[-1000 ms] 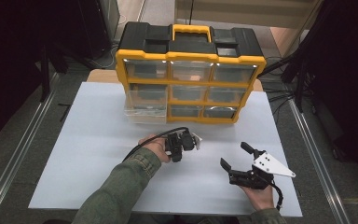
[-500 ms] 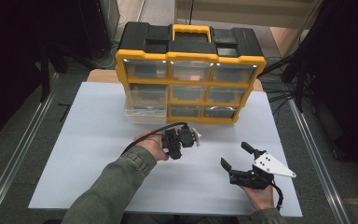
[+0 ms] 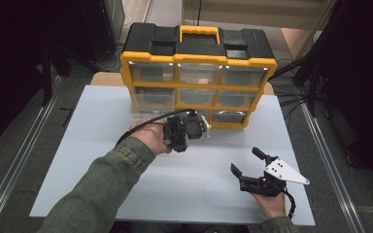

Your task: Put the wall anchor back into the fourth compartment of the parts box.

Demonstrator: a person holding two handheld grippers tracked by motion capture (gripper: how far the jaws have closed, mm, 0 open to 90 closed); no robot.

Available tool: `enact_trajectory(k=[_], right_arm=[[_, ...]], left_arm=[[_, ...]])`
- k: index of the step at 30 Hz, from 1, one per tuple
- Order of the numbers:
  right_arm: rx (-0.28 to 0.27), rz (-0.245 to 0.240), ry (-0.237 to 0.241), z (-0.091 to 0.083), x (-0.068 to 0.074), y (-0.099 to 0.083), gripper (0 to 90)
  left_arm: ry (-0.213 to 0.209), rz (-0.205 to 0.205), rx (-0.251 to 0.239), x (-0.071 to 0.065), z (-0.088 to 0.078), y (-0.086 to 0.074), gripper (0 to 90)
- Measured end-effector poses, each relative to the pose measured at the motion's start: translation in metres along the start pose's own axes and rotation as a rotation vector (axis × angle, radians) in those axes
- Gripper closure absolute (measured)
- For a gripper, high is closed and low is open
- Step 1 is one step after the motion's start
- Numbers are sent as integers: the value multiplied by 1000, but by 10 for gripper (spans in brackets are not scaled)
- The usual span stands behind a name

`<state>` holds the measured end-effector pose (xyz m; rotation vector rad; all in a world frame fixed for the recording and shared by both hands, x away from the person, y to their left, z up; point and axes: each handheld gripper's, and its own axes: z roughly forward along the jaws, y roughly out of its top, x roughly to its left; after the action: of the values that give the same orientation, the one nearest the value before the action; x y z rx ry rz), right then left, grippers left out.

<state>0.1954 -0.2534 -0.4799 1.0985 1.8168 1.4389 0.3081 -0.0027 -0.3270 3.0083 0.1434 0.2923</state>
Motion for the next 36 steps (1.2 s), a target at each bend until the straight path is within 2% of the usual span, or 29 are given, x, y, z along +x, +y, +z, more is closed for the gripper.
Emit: enact_trajectory(k=[5,7,8,9,11,12,13,16,18,22,24,28,34,35,36], right_arm=[[2,4,1,0,0,0,74],[0,0,1,0,0,0,74],[0,0,1,0,0,0,74],[3,6,1,0,0,0,73],[3,7,1,0,1,0,73],[4,3,1,0,0,0,73],[4,3,1,0,0,0,73],[3,5,3,0,0,0,73],[4,3,3,1,0,0,74],[7,3,5,1,1,-1,73],[10,3,5,1,1,-1,74],[9,4,4,1,1,-1,73],[14,-2,7,1,1,-1,73],[13,-2,7,1,1,-1,73],[13,-1,7,1,1,-1,73]], left_arm=[[52,20,-10,8,-34,2,837],[75,44,-21,13,-44,2,837],[74,42,-18,16,-48,1,837],[91,21,-21,24,-54,-3,837],[99,7,-21,29,-56,-6,837],[113,-27,-37,40,-60,-13,837],[113,-27,-37,40,-60,-13,837],[127,-55,-57,54,-62,-26,838],[133,-62,-59,60,-59,-32,838],[131,-102,-52,74,-50,-41,838],[142,-117,-46,78,-46,-44,837],[137,-136,-28,82,-42,-47,837],[134,-152,-44,81,-45,-48,832],[130,-163,-48,81,-45,-47,815],[133,-174,-46,82,-45,-47,706]])
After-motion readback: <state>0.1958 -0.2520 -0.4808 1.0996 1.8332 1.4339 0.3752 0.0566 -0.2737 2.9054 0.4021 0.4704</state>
